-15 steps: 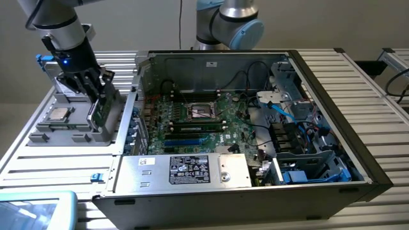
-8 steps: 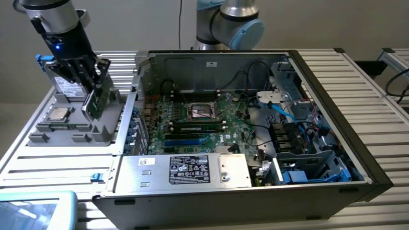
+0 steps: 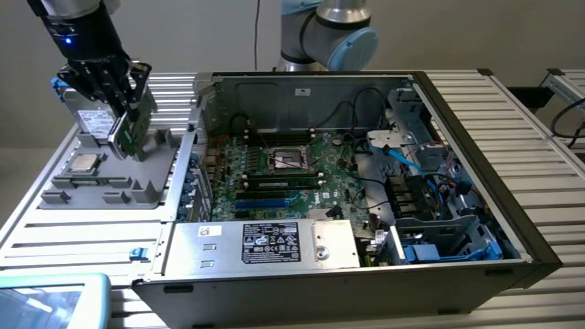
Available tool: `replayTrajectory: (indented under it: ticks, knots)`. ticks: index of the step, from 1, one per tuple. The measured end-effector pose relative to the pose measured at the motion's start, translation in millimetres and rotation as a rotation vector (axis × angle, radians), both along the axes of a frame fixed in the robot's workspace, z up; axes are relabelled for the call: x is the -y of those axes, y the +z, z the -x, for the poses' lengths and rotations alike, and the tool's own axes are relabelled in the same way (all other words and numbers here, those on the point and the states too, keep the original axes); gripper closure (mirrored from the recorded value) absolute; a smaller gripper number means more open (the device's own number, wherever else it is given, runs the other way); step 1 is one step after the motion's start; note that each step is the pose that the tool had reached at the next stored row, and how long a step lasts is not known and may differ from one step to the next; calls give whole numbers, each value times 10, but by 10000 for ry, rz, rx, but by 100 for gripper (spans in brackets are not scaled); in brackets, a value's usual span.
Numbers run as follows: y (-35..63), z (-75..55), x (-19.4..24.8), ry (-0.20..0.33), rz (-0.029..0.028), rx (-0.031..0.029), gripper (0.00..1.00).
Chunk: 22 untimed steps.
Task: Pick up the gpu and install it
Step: 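Pick up the gpu and move the gpu toward the slot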
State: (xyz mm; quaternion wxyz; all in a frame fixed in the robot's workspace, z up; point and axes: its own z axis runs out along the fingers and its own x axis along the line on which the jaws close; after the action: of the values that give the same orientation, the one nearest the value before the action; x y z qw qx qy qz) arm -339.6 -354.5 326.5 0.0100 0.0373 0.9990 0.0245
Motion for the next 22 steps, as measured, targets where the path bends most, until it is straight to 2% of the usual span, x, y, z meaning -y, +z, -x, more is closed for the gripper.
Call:
replayTrajectory:
  ticks: [22]
  knots:
    - [1003, 0, 0, 1, 0, -1, 73]
